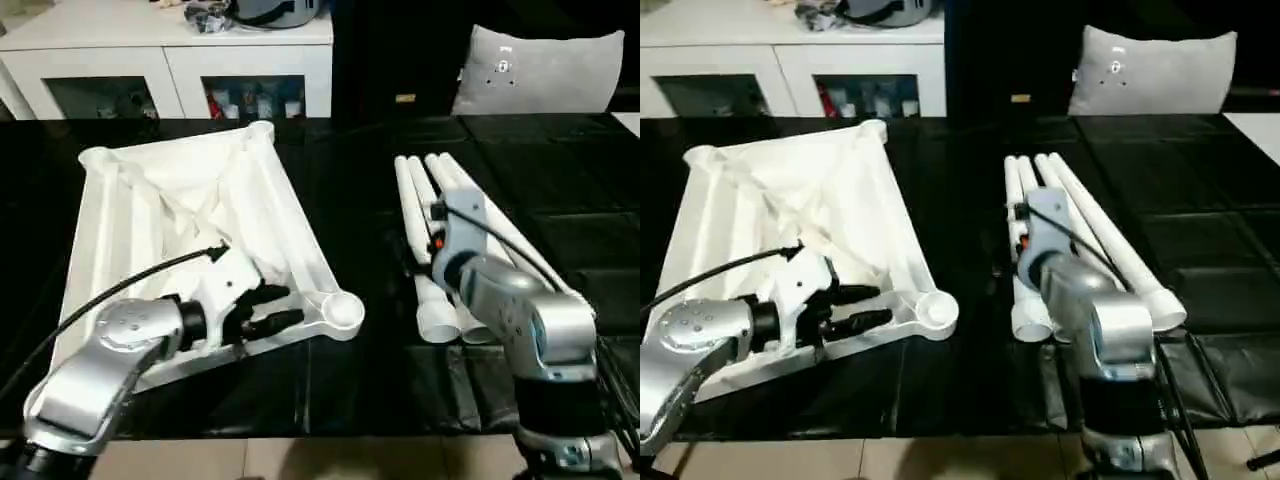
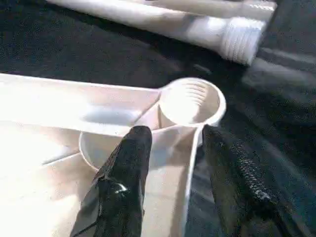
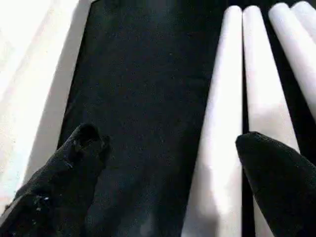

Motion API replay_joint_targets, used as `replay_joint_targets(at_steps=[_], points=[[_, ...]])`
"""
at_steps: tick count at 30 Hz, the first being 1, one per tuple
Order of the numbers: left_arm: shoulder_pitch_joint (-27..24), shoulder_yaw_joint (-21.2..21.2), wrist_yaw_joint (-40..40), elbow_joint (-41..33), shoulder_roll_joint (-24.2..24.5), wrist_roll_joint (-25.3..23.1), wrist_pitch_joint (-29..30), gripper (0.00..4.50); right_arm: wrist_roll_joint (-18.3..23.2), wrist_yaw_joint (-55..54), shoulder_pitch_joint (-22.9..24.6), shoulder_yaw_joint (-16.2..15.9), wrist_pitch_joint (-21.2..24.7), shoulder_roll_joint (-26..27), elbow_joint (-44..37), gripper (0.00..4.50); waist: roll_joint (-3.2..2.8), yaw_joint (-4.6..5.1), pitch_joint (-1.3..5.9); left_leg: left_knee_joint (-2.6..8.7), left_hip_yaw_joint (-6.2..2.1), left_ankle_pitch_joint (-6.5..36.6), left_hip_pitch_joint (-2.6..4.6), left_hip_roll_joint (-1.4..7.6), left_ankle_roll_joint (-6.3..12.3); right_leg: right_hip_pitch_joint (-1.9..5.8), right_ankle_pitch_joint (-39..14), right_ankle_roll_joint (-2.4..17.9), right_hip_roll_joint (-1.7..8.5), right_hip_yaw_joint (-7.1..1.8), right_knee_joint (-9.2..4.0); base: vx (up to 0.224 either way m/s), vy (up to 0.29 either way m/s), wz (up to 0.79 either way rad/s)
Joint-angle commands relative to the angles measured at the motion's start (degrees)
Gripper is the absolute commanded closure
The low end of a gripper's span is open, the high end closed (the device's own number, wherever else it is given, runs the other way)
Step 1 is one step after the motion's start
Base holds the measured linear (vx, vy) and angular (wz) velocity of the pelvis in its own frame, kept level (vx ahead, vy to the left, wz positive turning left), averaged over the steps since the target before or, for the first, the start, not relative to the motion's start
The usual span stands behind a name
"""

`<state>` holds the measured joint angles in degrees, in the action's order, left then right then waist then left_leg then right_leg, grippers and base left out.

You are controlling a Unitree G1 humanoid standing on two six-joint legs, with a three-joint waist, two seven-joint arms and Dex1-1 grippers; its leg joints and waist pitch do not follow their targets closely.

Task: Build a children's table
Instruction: Move table base, then pick table leg

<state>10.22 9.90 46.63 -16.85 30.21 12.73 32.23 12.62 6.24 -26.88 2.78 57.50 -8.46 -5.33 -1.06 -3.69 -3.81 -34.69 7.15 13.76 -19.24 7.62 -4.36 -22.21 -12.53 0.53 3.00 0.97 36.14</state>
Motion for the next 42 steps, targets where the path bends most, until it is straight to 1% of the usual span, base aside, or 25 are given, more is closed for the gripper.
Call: replay_joint_targets(at_steps=[1, 4, 5, 6, 8, 9, 10, 12, 14, 15, 16, 18, 19, 20, 21, 23, 26, 27, 28, 29, 31, 33, 36, 38, 42], points=[[1.5, 0.5, -1.9, -1.4, -0.3, -0.9, 0.7, 2.21, -0.5, -0.3, -1.1, 0.0, 0.0, 0.4, 1.0, 0.0, 0.1, -0.22, 3.62, 4.15, -0.4, -1.8, -0.83, 3.39, -0.94, 3.22, 0.3, 12.1, 4.14, -2.63, -3.37, 0.0, 0.0, 0.0], [1.6, 0.4, -2.2, -1.8, -0.6, -0.4, 1.8, 2.21, -0.3, -0.7, -1.8, 0.6, 0.0, 1.0, 1.9, 0.0, 0.37, -0.23, 3.68, 4.03, -0.39, -3.2, -0.96, 3.24, -0.56, 3.37, 3.0, 12.3, 4.12, -2.55, -3.17, 0.0, 0.0, 0.0], [1.5, 0.5, -2.2, -2.2, -0.5, -0.2, 2.1, 2.21, -0.3, -1.1, -2.2, 0.9, 0.5, 1.1, 2.2, 0.0, 0.96, -0.12, 3.71, 3.99, -0.26, -3.5, -1.1, 3.21, -0.2, 3.57, 3.3, 12.3, 4.15, -2.63, -3.17, 0.0, 0.0, 0.0], [1.5, 0.4, -2.2, -2.0, -0.4, -0.3, 1.9, 2.21, -0.4, -1.1, -2.4, 0.7, 0.9, 0.8, 2.1, 0.0, 0.77, -0.24, 3.71, 3.99, -0.31, -3.7, -1.1, 3.2, -0.1, 3.58, 3.2, 12.3, 4.22, -2.61, -3.12, 0.0, 0.0, 0.0], [1.4, 0.4, -2.3, -2.1, -0.3, -0.5, 1.6, 2.21, -0.8, -1.1, -2.6, 0.3, 1.4, 0.3, 1.9, 0.0, 0.8, -0.22, 3.7, 3.92, -0.24, -4.0, -1.08, 3.18, 0.17, 3.5, 2.3, 11.9, 4.12, -2.59, -3.18, 0.0, 0.0, 0.0], [1.4, 0.8, -3.0, -0.8, -0.2, -2.1, -0.2, 2.21, -2.6, -0.9, -2.5, -1.5, 1.1, -2.0, 2.6, 0.0, 0.71, -0.26, 3.63, 3.95, -0.31, -3.8, -1.11, 3.2, 0.11, 3.44, 1.8, 11.8, 4.08, -2.51, -3.25, 0.0, 0.0, 0.0], [1.5, 1.0, -2.9, -0.6, -0.1, -2.3, -0.6, 2.21, -2.8, -0.7, -2.4, -1.7, 1.2, -2.4, 2.9, 0.0, 0.75, -0.26, 3.61, 3.93, -0.28, -3.5, -1.03, 3.21, 0.02, 3.42, 1.4, 11.6, 3.99, -2.46, -3.36, 0.0, 0.0, 0.0], [1.7, 1.5, -2.3, -0.4, 0.2, -2.4, -0.9, 2.21, -2.5, -0.2, -2.3, -1.6, 1.7, -2.8, 3.4, 0.0, 0.43, -0.35, 3.63, 3.89, -0.23, -2.9, -0.97, 3.18, -0.21, 3.39, 0.9, 11.4, 4.08, -2.59, -3.36, 0.0, 0.0, 0.0], [2.0, 1.8, -2.0, -0.5, 0.2, -1.8, -0.6, 2.21, -2.1, -0.6, -2.4, -0.6, 2.4, -2.3, 3.7, 0.0, 0.58, -0.36, 3.67, 3.92, -0.22, -2.7, -0.98, 3.21, -0.24, 3.38, 0.9, 11.7, 4.14, -2.62, -3.31, 0.0, 0.0, 0.0], [2.2, 1.8, -2.0, -0.4, 0.2, -1.5, -0.3, 2.21, -1.6, -0.8, -2.4, -0.2, 3.1, -1.8, 3.9, 0.0, -0.13, -0.29, 3.69, 3.82, -0.26, -2.6, -0.92, 3.19, -0.46, 3.23, 1.3, 12.0, 4.05, -2.6, -3.25, 0.0, 0.0, 0.0], [2.3, 1.7, -1.6, -0.5, 0.2, -1.0, 0.1, 2.21, -1.6, -1.1, -2.5, -0.1, 3.7, -1.4, 3.9, 0.0, 0.11, -0.21, 3.68, 3.84, -0.22, -2.7, -0.94, 3.18, -0.48, 3.29, 1.7, 12.1, 3.99, -2.59, -3.3, 0.0, 0.0, 0.0], [2.3, 1.7, -0.8, -0.4, 0.1, 0.0, 1.1, 1.95, -1.3, -1.7, -2.8, 0.2, 4.7, -0.6, 4.3, 0.0, 0.24, -0.17, 3.82, 3.8, -0.29, -3.5, -1.06, 3.16, -0.59, 3.53, 3.3, 12.5, 4.02, -2.57, -3.07, 0.0, 0.0, 0.0], [2.3, 1.9, -0.5, -0.3, 0.1, 0.1, 1.0, 1.88, -1.1, -1.7, -2.9, 0.3, 4.6, 0.0, 4.9, 0.0, -0.02, -0.15, 3.83, 3.74, -0.31, -3.7, -1.01, 3.14, -0.65, 3.46, 3.8, 12.7, 4.02, -2.53, -2.99, 0.0, 0.0, 0.0], [2.3, 2.0, -0.5, -0.3, 0.1, 0.0, 1.0, 1.85, -0.8, -1.7, -3.0, 0.5, 4.6, 0.2, 5.1, 0.0, 0.08, -0.08, 3.86, 3.75, -0.27, -3.4, -0.96, 3.17, -0.77, 3.43, 3.8, 13.0, 4.01, -2.52, -3.02, 0.0, 0.0, 0.0], [2.2, 2.1, -0.5, -0.5, 0.1, -0.2, 0.9, 1.74, -0.3, -1.6, -3.2, 1.0, 5.0, 0.9, 5.6, 0.0, -0.11, -0.1, 3.85, 3.75, -0.27, -3.1, -0.97, 3.2, -0.74, 3.45, 3.9, 13.2, 4.05, -2.55, -3.0, 0.0, 0.0, 0.0], [2.0, 2.2, -0.4, -0.8, 0.1, 0.0, 1.3, 1.49, -0.4, -1.5, -3.5, 0.8, 5.6, 1.0, 6.1, 0.0, -0.07, -0.08, 3.87, 3.74, -0.29, -3.2, -0.95, 3.19, -0.78, 3.51, 4.0, 13.3, 3.98, -2.51, -3.0, 0.0, 0.0, 0.0], [1.9, 2.1, -0.2, -1.0, 0.3, 0.2, 1.5, 1.45, -0.6, -1.5, -3.7, 0.5, 6.1, 1.1, 6.5, 0.0, -0.02, -0.12, 3.85, 3.76, -0.28, -3.1, -0.92, 3.25, -0.99, 3.5, 3.9, 13.2, 4.0, -2.48, -3.0, 0.0, 0.0, 0.0], [1.7, 2.2, -0.1, -1.2, 0.4, 0.4, 1.7, 1.24, -1.1, -1.6, -3.8, 0.0, 6.4, 0.9, 6.9, 0.0, 0.01, -0.11, 3.86, 3.77, -0.29, -2.9, -0.9, 3.23, -1.1, 3.53, 3.6, 13.1, 4.0, -2.47, -3.01, 0.0, 0.0, 0.0], [1.6, 2.3, 0.0, -1.2, 0.6, 0.5, 1.8, 1.04, -2.0, -2.2, -4.0, -0.5, 6.1, 0.8, 7.5, 0.0, 0.37, -0.11, 3.84, 3.81, -0.22, -2.9, -0.92, 3.23, -1.04, 3.54, 3.4, 13.1, 4.02, -2.48, -3.09, 0.0, 0.0, 0.0], [1.3, 2.4, -0.1, -1.1, 0.9, 0.3, 1.8, 1.04, -2.5, -2.6, -4.4, -0.8, 5.8, 0.9, 8.0, 0.0, 0.4, -0.16, 3.83, 3.82, -0.24, -3.1, -0.99, 3.21, -1.03, 3.59, 3.2, 13.0, 4.07, -2.5, -3.06, 0.0, 0.0, 0.0], [0.7, 1.9, -0.4, -1.6, 1.5, 0.5, 2.2, 0.98, -3.3, -3.8, -6.0, -0.7, 4.8, 1.1, 8.2, 0.0, 0.81, -0.12, 3.83, 3.86, -0.21, -3.3, -1.05, 3.13, -0.88, 3.61, 2.4, 12.7, 4.1, -2.49, -3.06, 0.0, 0.0, 0.0], [0.4, 1.5, -0.6, -1.8, 1.6, 0.7, 2.4, 0.59, -3.4, -3.6, -6.2, -1.1, 5.3, 0.9, 7.5, 0.0, 0.6, -0.25, 3.77, 3.83, -0.15, -3.3, -0.95, 3.22, -0.71, 3.4, 1.9, 12.3, 4.08, -2.51, -3.05, 0.0, 0.0, 0.0], [-0.2, 1.3, -0.5, -1.8, 2.1, 0.4, 2.3, 0.49, -3.3, -4.0, -6.2, -0.9, 6.9, 0.9, 6.1, 0.0, 0.96, -0.29, 3.76, 3.88, -0.14, -3.6, -0.96, 3.26, -0.43, 3.43, 2.3, 12.1, 4.05, -2.5, -3.02, 0.0, 0.0, 0.0], [-0.4, 1.1, -0.3, -2.0, 2.0, 0.8, 2.7, 0.18, -3.4, -4.4, -6.0, -0.2, 7.0, 1.1, 6.3, 0.0, 0.75, -0.31, 3.8, 3.83, -0.14, -3.9, -0.9, 3.21, -0.42, 3.32, 2.4, 11.9, 4.06, -2.48, -2.99, 0.0, 0.0, 0.0], [-0.3, 1.2, -0.6, -2.0, 2.2, 1.0, 2.7, 0.05, -3.7, -4.6, -5.4, 0.0, 7.1, 1.1, 7.9, 0.0, 0.81, -0.33, 3.75, 3.91, -0.13, -3.1, -0.87, 3.23, -0.69, 3.26, 1.6, 11.9, 4.08, -2.48, -3.06, 0.0, 0.0, 0.0]])
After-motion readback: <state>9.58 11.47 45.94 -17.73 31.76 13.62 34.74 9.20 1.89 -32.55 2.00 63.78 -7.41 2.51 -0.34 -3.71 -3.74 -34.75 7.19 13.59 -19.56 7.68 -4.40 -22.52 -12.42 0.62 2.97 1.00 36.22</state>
